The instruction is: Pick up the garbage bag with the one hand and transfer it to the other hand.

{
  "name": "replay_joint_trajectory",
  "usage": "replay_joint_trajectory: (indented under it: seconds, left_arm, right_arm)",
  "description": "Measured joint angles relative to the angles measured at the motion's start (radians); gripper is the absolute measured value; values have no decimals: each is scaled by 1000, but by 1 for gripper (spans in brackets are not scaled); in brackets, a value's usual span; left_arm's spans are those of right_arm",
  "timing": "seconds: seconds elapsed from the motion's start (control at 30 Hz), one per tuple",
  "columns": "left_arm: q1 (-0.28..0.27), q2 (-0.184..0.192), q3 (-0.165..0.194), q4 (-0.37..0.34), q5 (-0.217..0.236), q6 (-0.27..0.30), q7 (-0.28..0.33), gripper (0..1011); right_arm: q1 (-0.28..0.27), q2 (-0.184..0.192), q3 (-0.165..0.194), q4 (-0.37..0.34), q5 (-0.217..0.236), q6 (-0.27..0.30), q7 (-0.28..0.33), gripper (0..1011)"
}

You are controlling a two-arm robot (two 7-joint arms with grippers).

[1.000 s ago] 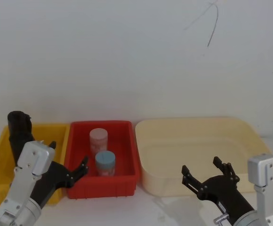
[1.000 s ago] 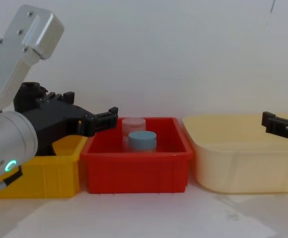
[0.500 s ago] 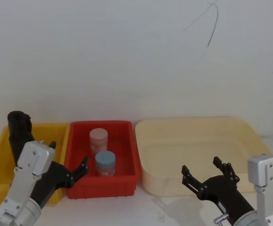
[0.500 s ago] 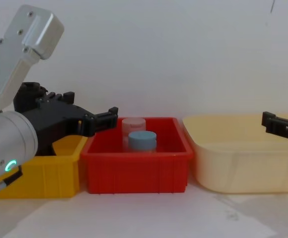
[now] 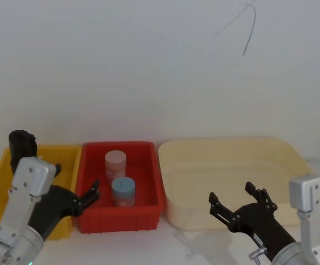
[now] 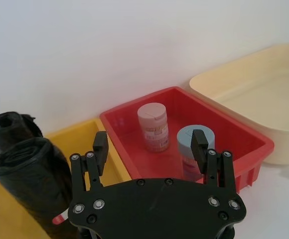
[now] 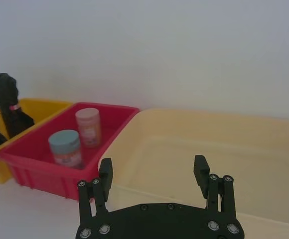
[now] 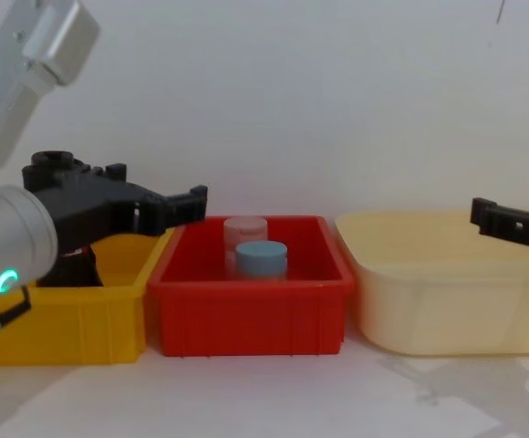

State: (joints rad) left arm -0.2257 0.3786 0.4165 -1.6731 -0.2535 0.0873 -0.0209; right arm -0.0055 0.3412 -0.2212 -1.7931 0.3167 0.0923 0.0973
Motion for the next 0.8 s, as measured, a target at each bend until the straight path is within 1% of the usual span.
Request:
replay_joint_trajectory:
  seconds: [0.07,0.1,0.17,0.2,0.23,0.27,0.3,0.37,0.47,0.57,0.6,0.63,0.7,0.8]
  left_arm:
    - [5,1,-10,-15,-16,23,-2,1000]
    - [10,3,-22,-30,-30,42,-2,1000]
    - [22,8,-42,-57,-49,70,-2,1000]
    - [22,8,-42,-57,-49,70,-2,1000]
    - [30,12,-55,-74,-62,91,-1,1000]
    - [37,14,-63,-83,-68,100,0,1000]
    - [47,19,-79,-104,-79,117,2,1000]
    - [58,24,-94,-121,-92,137,4,1000]
    - [90,40,-137,-167,-118,178,10,1000]
    - [110,50,-164,-193,-132,199,14,1000]
    - [123,56,-181,-209,-142,215,17,1000]
    - [123,56,-181,-209,-142,215,17,1000]
    - [152,67,-215,-243,-159,242,23,1000]
    - [176,74,-240,-267,-171,259,27,1000]
  right_arm:
    - [6,2,0,-12,12,28,10,1004]
    - [6,2,0,-12,12,28,10,1004]
    - [14,5,0,-27,24,58,20,1004]
    - [20,5,-1,-36,30,77,25,1004]
    - [23,6,-2,-39,33,91,28,1004]
    - [27,6,-4,-44,36,102,31,1004]
    - [34,6,-8,-51,38,119,34,1004]
    - [42,5,-12,-57,41,136,37,1004]
    - [62,-1,-23,-68,44,175,42,1004]
    - [73,-7,-31,-74,46,197,45,1004]
    - [81,-10,-36,-77,46,209,46,1004]
    - [84,-12,-38,-78,46,214,46,1004]
    - [94,-16,-45,-81,46,233,48,1004]
    - [105,-21,-52,-83,46,251,50,1004]
